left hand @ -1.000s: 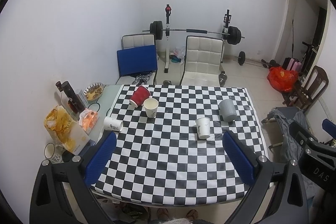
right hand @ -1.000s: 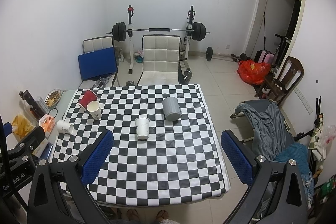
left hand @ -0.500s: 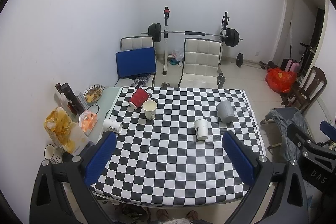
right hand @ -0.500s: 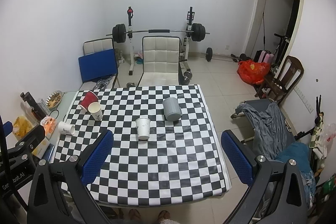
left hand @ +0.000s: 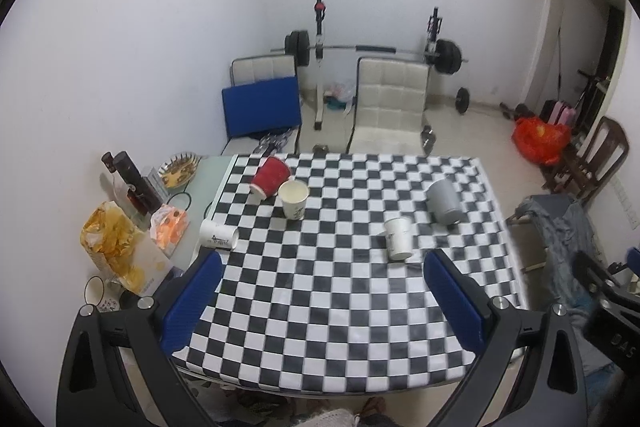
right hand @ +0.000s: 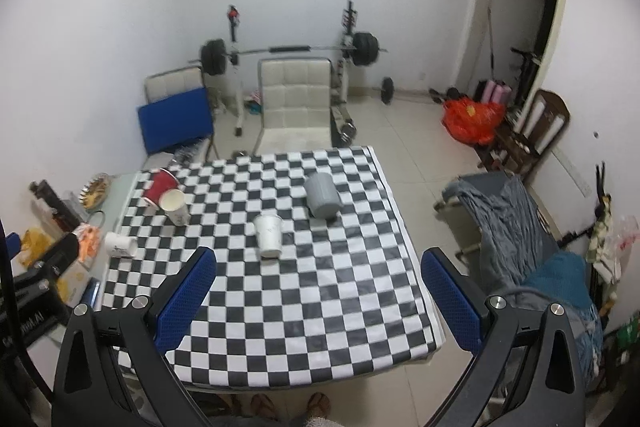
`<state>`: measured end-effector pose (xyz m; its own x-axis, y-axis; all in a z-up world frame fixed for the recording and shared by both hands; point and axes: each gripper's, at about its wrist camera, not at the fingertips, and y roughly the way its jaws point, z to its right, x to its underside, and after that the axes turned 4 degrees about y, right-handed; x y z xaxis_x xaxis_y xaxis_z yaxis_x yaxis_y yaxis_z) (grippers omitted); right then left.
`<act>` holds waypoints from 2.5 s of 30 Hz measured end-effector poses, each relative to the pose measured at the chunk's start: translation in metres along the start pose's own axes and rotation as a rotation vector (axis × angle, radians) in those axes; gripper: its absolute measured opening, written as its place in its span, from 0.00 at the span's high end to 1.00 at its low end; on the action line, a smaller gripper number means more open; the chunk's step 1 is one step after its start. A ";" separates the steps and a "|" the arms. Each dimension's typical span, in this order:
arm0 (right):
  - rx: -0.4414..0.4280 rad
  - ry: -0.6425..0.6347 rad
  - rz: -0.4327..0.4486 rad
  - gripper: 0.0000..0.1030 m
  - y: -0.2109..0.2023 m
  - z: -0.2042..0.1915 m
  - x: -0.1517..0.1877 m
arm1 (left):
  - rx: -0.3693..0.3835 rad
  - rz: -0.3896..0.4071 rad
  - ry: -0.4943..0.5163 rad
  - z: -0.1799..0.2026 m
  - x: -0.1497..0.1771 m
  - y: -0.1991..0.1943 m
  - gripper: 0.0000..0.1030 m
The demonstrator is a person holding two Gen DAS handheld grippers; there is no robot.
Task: Flip cup upright
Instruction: 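Move the left tool to the upside-down white paper cup and grasp it, then lift the white cup with the left tool and carry it toward the right tool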
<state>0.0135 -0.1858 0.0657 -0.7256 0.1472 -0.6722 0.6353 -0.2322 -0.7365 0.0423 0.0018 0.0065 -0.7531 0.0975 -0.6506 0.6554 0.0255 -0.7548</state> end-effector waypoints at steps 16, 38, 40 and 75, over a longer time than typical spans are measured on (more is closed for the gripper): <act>0.173 0.052 -0.237 0.00 0.226 0.010 0.038 | -0.005 -0.296 0.136 0.045 0.017 0.194 0.00; 0.101 -0.120 -0.592 0.00 0.489 0.041 0.029 | 0.033 -0.648 0.080 0.143 0.009 0.391 0.00; 0.102 -0.121 -0.611 0.00 0.502 0.044 0.030 | 0.076 -0.672 0.041 0.142 0.012 0.402 0.00; 0.065 -0.081 -0.701 0.00 0.524 0.033 0.049 | 0.239 -0.603 0.039 0.123 0.035 0.365 0.42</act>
<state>0.3022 -0.3319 -0.3502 -0.9768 0.2120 -0.0320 -0.0038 -0.1663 -0.9861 0.2483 -0.1083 -0.3021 -0.9794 0.1715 -0.1069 0.0842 -0.1346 -0.9873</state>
